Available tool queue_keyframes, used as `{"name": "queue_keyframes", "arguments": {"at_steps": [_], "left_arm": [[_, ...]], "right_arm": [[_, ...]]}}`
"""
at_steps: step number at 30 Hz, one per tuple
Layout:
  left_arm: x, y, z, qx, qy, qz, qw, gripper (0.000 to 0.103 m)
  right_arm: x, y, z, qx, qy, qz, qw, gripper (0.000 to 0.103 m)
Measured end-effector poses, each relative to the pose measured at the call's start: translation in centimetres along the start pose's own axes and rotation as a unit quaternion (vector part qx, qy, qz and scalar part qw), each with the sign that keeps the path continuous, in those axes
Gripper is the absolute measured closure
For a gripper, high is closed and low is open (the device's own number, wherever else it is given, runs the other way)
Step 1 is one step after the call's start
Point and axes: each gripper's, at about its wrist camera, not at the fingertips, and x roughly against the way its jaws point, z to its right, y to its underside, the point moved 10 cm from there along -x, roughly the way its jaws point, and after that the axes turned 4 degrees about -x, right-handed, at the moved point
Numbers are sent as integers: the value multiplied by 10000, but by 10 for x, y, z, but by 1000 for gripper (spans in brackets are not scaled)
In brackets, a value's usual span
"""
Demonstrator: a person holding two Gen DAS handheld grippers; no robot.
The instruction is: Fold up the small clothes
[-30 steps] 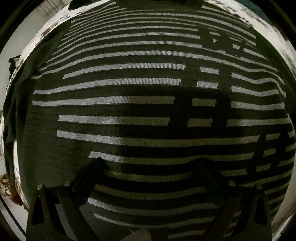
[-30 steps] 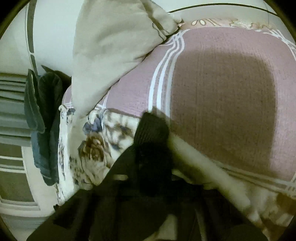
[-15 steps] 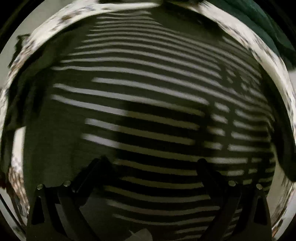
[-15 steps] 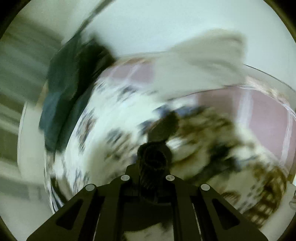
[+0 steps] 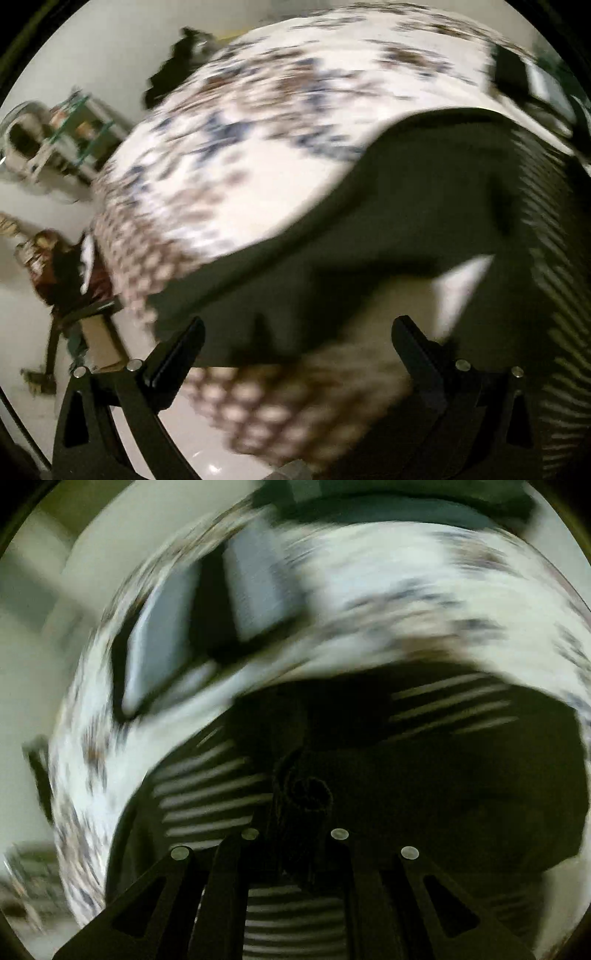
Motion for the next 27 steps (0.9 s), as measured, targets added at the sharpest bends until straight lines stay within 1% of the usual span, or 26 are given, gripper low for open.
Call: {"name": "queue_keyframes", "arguments": {"at_steps": [2,3,4,5,6,7,8,9,10,12,14,15,16,18,20,21,22,23,24,25,26,27], "left_arm": [[-12,9,-29,111,-116,-98,9998,0],[-18,8,-39,169,-156,-120,9997,0],[-23,9,-51,252,-179,-153,9994,0],[-29,7,-61,317,-174,-207,9991,0],[-33,10,-71,420,-167,-287,9986,0],[-36,13,-79,571,-111,-370,9976,0],[-41,15,-88,747,20,-462,9961,0],[-42,17,-93,874,106,-523,9947,0],[-44,19,-103,1036,217,-580,9927,0],[-43,28,-115,1273,437,-680,9886,0],[-45,39,-130,1488,588,-763,9842,0],[-44,45,-132,1555,676,-805,9822,0],[-47,51,-135,1626,798,-860,9797,0],[-54,60,-137,1786,1013,-940,9742,0],[-66,65,-141,2121,1269,-1029,9635,0],[-71,66,-143,2282,1371,-1013,9586,0],[-79,69,-144,2497,1524,-1023,9508,0],[-88,73,-146,2725,1606,-1120,9420,0],[-95,77,-146,2952,1725,-1198,9321,0],[-101,82,-146,3227,1896,-1272,9185,0],[-107,86,-146,3610,2103,-1304,8991,0],[-109,89,-146,3843,2234,-1262,8868,0]], "right_arm": [[-34,23,-59,510,62,-185,9985,95],[-47,37,-85,737,90,-261,9969,95],[-63,55,-110,1042,190,-377,9937,95],[-80,73,-127,1313,345,-553,9892,95],[-94,88,-136,1532,525,-782,9837,92],[-106,101,-138,1793,826,-923,9760,90],[-106,105,-142,1997,918,-811,9722,89],[-99,110,-145,2090,770,-826,9714,79],[-94,116,-145,2045,542,-999,9722,56],[-65,138,-137,1600,-311,-1517,9749,35],[-34,155,-115,1291,-754,-1692,9742,29],[-21,165,-98,1243,-788,-1763,9733,24],[-14,171,-82,1235,-741,-1782,9734,23],[-1,185,-42,1207,-452,-1834,9745,23],[2,200,4,887,-145,-1981,9761,23],[0,208,25,607,-48,-2099,9758,23],[-3,211,36,408,-3,-2179,9751,23],[-6,217,51,131,48,-2236,9746,23],[-8,219,59,-21,99,-2237,9746,23],[-10,223,67,-125,151,-2214,9750,23],[-12,225,71,-190,205,-2170,9758,23],[-13,228,72,-232,235,-2138,9763,23]]}}
